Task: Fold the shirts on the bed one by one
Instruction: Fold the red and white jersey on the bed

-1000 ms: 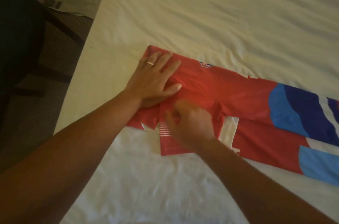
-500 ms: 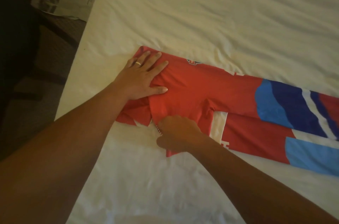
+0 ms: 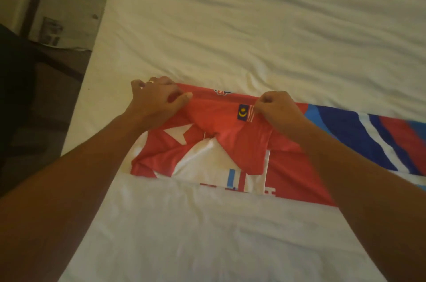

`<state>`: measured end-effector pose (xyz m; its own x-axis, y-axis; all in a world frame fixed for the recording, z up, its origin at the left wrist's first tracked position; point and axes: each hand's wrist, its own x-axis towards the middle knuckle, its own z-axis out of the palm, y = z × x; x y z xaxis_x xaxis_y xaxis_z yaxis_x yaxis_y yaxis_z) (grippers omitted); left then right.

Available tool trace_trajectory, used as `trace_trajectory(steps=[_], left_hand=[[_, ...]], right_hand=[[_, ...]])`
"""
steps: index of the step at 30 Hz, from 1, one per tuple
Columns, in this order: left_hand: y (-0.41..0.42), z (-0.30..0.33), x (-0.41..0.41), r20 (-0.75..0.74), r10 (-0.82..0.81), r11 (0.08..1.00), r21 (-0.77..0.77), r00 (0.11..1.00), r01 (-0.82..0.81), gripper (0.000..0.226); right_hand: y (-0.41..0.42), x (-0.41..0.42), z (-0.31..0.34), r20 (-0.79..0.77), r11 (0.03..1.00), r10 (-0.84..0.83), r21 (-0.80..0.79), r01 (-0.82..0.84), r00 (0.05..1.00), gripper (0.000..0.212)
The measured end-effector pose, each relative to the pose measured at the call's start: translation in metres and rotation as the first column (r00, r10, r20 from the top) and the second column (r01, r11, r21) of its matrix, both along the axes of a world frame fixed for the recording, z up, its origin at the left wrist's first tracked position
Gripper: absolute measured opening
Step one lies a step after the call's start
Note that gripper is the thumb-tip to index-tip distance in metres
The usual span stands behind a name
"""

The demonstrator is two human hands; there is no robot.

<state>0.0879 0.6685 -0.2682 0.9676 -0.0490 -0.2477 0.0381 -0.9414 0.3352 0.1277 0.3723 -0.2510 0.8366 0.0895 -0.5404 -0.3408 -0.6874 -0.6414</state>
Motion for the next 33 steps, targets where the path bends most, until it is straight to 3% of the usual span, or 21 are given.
trace_trajectory(steps=[4,6,9,12,20,24,27,30,33], left_hand=[[0.001,0.003,0.004,-0.059,-0.041,0.994,0.102,0.997,0.047,0.065],[0.002,0.003,0.006,-0.072,-0.051,0.989,0.137,0.996,0.06,0.049],[0.005,0.004,0.011,-0.036,0.031,0.997,0.067,0.999,-0.029,0.023],[0.008,0.002,0.019,-0.014,0.126,0.992,0.002,0.992,-0.126,0.019],[0.003,-0.002,0.037,-0.033,0.037,0.995,0.098,0.999,-0.033,0.023],[-0.017,0.007,0.021,0.124,0.019,0.976,0.212,0.992,-0.045,0.035],[-0.058,0.007,-0.009,0.257,-0.142,0.962,0.262,0.956,0.073,0.053],[-0.089,-0.009,-0.031,0.065,-0.252,0.927,0.302,0.965,0.222,0.078],[-0.096,-0.02,-0.033,-0.079,-0.142,0.934,0.319,0.987,0.16,0.089]], right_hand=[[-0.003,0.01,-0.003,0.069,0.997,-0.003,-0.074,0.008,0.998,0.017],[-0.002,0.012,-0.006,0.066,0.997,-0.008,-0.08,0.013,0.998,0.018],[-0.002,0.013,-0.012,0.047,0.995,-0.003,-0.101,0.007,0.999,0.018],[-0.002,0.014,-0.017,0.062,0.99,0.029,-0.139,-0.02,0.998,0.018],[-0.009,0.018,-0.032,0.139,0.976,0.12,-0.199,-0.091,0.983,0.014],[-0.012,-0.004,-0.032,0.404,0.963,0.114,-0.269,-0.001,0.907,0.029],[-0.012,-0.043,-0.032,0.549,0.954,0.195,-0.3,-0.026,0.813,0.043],[-0.013,-0.07,-0.041,0.416,0.838,0.493,-0.463,-0.288,0.764,0.06],[-0.021,-0.067,-0.049,0.166,0.649,0.697,-0.56,-0.515,0.698,0.073]])
